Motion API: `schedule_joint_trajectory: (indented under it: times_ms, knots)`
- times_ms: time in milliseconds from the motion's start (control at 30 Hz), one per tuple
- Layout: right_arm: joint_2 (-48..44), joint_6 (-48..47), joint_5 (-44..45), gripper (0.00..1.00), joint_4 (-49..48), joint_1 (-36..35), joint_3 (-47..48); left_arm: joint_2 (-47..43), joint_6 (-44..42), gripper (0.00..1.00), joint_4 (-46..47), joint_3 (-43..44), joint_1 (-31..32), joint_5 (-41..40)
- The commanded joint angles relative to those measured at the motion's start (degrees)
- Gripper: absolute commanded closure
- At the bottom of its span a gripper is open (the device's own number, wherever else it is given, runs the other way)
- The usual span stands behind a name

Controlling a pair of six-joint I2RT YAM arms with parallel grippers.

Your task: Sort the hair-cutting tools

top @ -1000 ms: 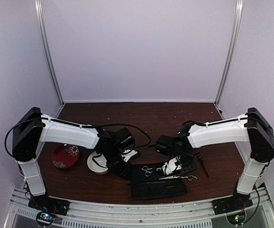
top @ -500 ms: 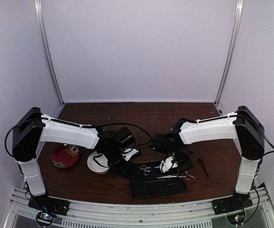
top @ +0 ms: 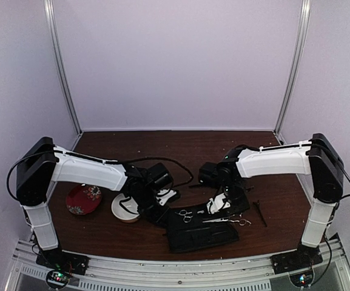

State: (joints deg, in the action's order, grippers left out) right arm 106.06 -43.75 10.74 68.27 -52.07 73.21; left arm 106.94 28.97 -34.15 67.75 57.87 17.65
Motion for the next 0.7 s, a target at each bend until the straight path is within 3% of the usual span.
schedule_joint_trajectory:
  times_ms: [0,67,267,400,500,667]
  knots:
    - [-4.2,-1.4,-1.2,1.00,0.8,0.8,-0.6,-3.1,0.0,0.91,3.2,-2.1,0.1,-2.5]
    - [-5.4,-1.6,-2.8,1.00,0.5,0.9,-0.9,-5.9,-0.6,0.88,6.4,-3.5,0.1,-2.5]
    - [-6.5,-0.6,-6.3,1.00,-0.9,1.8,-0.1,-17.2,-5.7,0.67,17.7,-8.9,0.9,-5.6]
    - [-8.0,-0.6,-9.5,1.00,-2.0,2.4,1.6,-26.0,-18.3,0.58,26.1,-14.4,3.5,-9.3]
    - [-9.7,-0.6,-11.1,1.00,-3.7,2.4,2.4,-26.8,-26.6,0.56,26.3,-13.9,3.7,-7.5]
    - [-13.2,0.4,-14.4,1.00,-6.6,2.3,2.9,-24.0,-28.7,0.53,29.5,-12.5,3.7,-1.9]
